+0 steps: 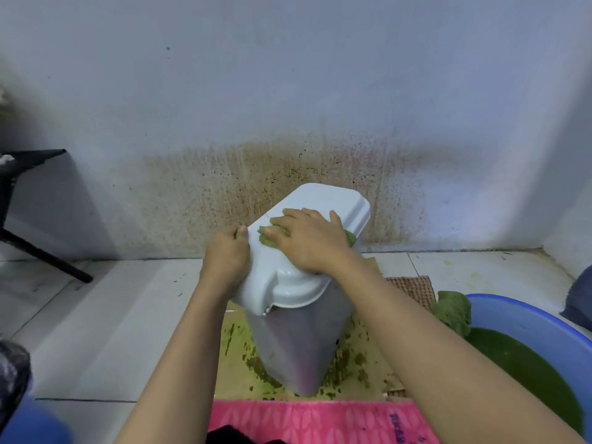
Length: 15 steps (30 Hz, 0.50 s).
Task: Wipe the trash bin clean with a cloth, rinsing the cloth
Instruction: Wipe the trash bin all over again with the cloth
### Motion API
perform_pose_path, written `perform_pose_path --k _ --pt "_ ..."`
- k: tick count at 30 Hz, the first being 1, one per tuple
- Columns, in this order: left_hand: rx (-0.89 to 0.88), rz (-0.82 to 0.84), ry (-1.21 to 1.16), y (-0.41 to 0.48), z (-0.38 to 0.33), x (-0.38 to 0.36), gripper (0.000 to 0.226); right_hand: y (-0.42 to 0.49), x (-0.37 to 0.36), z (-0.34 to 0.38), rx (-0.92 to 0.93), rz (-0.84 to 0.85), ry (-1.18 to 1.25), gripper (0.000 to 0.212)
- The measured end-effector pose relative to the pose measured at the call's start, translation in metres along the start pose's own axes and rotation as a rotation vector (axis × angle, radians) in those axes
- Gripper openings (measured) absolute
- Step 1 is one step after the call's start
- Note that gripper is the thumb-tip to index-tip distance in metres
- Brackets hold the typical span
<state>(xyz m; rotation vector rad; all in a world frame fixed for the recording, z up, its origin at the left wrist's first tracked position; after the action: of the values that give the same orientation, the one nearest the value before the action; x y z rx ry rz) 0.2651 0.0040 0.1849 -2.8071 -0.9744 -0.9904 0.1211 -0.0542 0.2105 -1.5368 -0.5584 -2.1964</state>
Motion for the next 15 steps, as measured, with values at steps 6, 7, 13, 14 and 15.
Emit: perform_pose_path --k 6,7,13,14,15 --pt "0.053 0.009 -0.191 -0.013 0.007 0.002 0.03 0.071 0.017 -0.074 -0.156 0.046 0.051 0.058" --pt "0.083 -0.001 -0.248 -0.019 0.01 0.003 0.027 0.08 0.02 -0.085 -0.18 0.046 0.094 0.06" --pt "0.332 -0.088 -0.416 -0.065 0.028 0.01 0.061 0.112 0.031 -0.118 -0.292 -0.008 0.282 0.051" --pt "0.363 -0.068 -0.458 -0.068 0.028 0.008 0.061 0.114 0.032 -0.121 -0.305 -0.005 0.288 0.051" --pt "0.384 -0.06 -0.493 -0.069 0.029 0.007 0.06 0.116 0.032 -0.124 -0.313 -0.01 0.302 0.051"
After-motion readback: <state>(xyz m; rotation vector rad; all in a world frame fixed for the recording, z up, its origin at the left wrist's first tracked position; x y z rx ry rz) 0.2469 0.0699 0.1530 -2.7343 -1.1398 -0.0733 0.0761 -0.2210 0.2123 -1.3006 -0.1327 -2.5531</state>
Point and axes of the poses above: each hand's wrist, its own y-axis towards the middle knuckle, its own x-axis out of the back of the hand, z = x × y, the point moved 5 cm from there along y, towards the middle knuckle, and after that the axes turned 5 degrees about -x, right-handed, at the moved point
